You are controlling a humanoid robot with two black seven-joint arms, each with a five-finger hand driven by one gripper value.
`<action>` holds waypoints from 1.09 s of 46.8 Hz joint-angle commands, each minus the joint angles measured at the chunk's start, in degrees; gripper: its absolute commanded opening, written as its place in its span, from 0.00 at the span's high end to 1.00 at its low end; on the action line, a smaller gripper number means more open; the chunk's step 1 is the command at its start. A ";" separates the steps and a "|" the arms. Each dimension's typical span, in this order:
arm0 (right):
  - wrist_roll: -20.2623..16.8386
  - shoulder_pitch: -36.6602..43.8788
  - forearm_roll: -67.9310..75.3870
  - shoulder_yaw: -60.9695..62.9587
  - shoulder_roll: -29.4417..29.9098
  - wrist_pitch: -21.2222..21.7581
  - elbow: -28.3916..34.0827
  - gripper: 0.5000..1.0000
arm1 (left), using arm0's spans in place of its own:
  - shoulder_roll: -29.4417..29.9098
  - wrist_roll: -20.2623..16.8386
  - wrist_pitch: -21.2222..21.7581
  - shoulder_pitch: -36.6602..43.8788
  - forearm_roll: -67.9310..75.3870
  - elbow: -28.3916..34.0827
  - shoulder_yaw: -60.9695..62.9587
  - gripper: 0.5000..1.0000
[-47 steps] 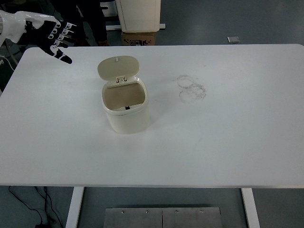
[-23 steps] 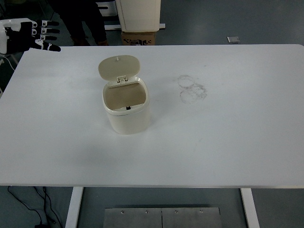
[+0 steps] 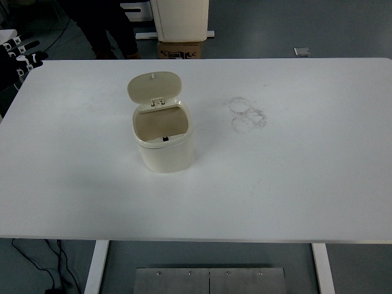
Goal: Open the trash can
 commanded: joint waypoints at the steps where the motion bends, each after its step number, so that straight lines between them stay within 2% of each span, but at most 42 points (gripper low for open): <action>1: 0.00 0.00 0.00 0.00 0.00 0.00 0.00 0.02 | -1.86 -2.09 -0.11 1.40 -0.29 3.65 -1.79 0.00; 5: 0.00 0.00 0.09 0.00 0.00 0.00 0.00 0.02 | -3.27 -5.96 -0.11 2.02 -1.96 7.09 -2.32 0.00; 9: 0.00 0.00 0.00 0.08 0.00 0.00 0.00 0.02 | -3.45 -9.48 -0.11 3.60 -4.68 7.97 -2.49 0.00; 14: 0.00 0.00 0.00 0.00 0.00 0.00 0.00 0.02 | -3.62 -11.77 -0.20 4.48 -7.32 8.23 -2.67 0.00; 23: 0.00 0.00 0.00 0.00 0.00 0.00 0.00 0.02 | -5.82 -13.61 -0.20 8.87 -10.40 8.32 -7.93 0.00; 31: 0.00 0.00 0.00 0.00 0.00 0.00 0.00 0.02 | -8.72 -13.70 -0.99 12.39 -10.58 8.32 -13.65 0.00; 51: 0.00 0.00 0.00 0.00 0.00 0.00 0.00 0.02 | -11.18 -13.79 -1.61 12.83 -12.77 10.52 -14.62 0.00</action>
